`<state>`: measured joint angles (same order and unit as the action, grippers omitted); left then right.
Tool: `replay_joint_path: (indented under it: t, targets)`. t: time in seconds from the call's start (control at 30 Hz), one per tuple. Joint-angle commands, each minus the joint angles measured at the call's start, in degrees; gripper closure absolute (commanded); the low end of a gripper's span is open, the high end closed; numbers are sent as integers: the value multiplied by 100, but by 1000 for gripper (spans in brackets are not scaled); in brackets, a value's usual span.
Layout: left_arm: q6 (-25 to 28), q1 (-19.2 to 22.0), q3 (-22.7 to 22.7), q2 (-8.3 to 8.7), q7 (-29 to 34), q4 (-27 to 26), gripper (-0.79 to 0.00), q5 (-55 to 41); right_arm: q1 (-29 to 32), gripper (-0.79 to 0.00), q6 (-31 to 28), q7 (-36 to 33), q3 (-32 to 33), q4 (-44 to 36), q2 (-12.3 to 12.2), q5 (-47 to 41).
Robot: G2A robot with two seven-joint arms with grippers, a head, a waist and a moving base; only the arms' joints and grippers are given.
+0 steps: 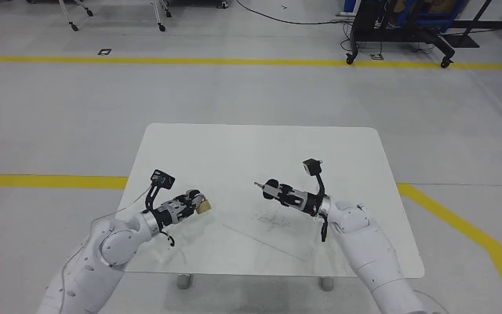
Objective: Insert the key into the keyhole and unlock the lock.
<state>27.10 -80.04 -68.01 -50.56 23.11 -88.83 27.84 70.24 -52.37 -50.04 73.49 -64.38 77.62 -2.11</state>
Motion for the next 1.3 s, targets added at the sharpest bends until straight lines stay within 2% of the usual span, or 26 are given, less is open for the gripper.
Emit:
replay_joint_path:
  t: [0.0, 0.1, 0.27, 0.3, 0.33, 0.43, 0.5, 0.8, 0.9, 1.07, 1.27]
  targets:
    - [-54, -6, 46, -13, 112, 13, 0, -175, 10, 0, 60, 69, -13, -29, 3, 9]
    - [-477, 381, 206, -85, 1105, 118, 0, -1352, -33, 0, 239, 373, -186, -99, 33, 178]
    - [-1422, 1482, 557, -268, 2974, 851, 0, -3531, -174, 0, 414, 998, -420, 54, 95, 404]
    - [-1589, 1706, 628, -317, 3157, 1068, 0, -3848, -183, 0, 443, 1113, -459, 65, 105, 436]
    - [-1814, 1945, 701, -363, 3157, 1280, 0, -3923, -185, 0, 454, 1217, -497, 59, 116, 443]
    - [-1952, 2422, 1016, -533, 2968, 1664, 0, -4132, -157, 0, 462, 1462, -572, 63, 132, 425]
    - [-1809, 2658, 1235, -668, 3004, 1928, 0, -4512, -131, 0, 534, 1601, -617, 82, 142, 435]
    - [-1812, 2644, 1238, -670, 2983, 1916, 0, -4518, -131, 0, 534, 1601, -617, 82, 142, 435]
    - [-2004, 2548, 1191, -714, 3029, 2013, 0, -5130, -36, 0, 668, 1440, -822, -37, 170, 179]
    - [-2266, 2769, 1277, -880, 2848, 2255, 0, -5904, 31, 0, 979, 1787, -1017, -154, 203, 403]
    - [-2263, 3111, 1553, -1099, 2339, 2473, 0, -6003, 226, 0, 1377, 2447, -1147, -516, 245, 543]
